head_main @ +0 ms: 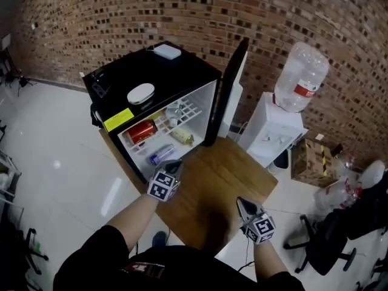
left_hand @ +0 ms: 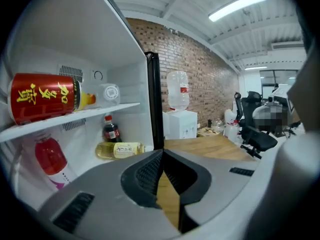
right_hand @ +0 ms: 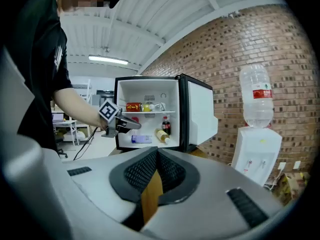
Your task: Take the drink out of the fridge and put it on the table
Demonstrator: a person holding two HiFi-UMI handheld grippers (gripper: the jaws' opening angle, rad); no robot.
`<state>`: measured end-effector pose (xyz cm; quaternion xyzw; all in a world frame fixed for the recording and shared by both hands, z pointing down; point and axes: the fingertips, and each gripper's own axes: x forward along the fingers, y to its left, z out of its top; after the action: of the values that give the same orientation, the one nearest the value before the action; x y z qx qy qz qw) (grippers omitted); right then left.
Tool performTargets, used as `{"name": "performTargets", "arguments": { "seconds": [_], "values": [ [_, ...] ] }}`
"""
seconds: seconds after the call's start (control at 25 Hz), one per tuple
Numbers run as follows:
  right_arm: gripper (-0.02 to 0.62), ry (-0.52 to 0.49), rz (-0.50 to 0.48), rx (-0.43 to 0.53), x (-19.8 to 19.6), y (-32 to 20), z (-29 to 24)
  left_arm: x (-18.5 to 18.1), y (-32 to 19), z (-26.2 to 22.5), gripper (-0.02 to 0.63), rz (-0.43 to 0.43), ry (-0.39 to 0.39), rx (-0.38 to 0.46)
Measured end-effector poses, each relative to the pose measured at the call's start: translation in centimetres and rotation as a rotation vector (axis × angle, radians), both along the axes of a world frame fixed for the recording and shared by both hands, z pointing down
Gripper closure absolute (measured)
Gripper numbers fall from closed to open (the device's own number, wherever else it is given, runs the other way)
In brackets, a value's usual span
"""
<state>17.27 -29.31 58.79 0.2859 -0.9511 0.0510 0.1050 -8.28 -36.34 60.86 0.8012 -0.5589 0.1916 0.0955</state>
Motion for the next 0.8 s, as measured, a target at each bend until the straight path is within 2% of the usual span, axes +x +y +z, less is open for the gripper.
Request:
{"name": "performTargets", "arguments": {
  "seconds": [0.12, 0.16, 0.2, 0.4, 0.48, 0.6, 0.8],
  "values": [
    [0.584, -0.037, -0.021, -0.007, 0.7, -0.6, 1.6, -1.7, -2.0, 1.5, 0.594, -0.066, -0.086, -0.034],
    [0.583, -0.045, -0.024, -0.010, 0.7, -0.9, 2.2, -2.4, -2.5, 2.2, 0.521, -0.085, -0.112, -0.050],
    [0.584, -0.052, -0.028, -0.017, 0.8, -1.2, 2.7, -3.0, -3.0, 2.9, 0.493, -0.102, -0.139, -0.066],
    [0.583, -0.087, -0.033, -0.037, 1.5, -2.1, 5.0, -5.7, -5.1, 6.4, 0.369, -0.157, -0.294, -0.180],
    [0.584, -0.091, -0.040, -0.031, 1.5, -2.2, 5.5, -7.1, -5.7, 8.0, 0.360, -0.168, -0.370, -0.252],
    [0.584, -0.086, -0.046, -0.032, 1.7, -2.3, 6.3, -8.7, -6.5, 10.2, 0.314, -0.155, -0.473, -0.364],
    [0.583, -0.103, -0.037, -0.075, 2.2, -1.7, 6.8, -9.4, -7.4, 12.7, 0.296, -0.071, -0.542, -0.493]
  ]
}}
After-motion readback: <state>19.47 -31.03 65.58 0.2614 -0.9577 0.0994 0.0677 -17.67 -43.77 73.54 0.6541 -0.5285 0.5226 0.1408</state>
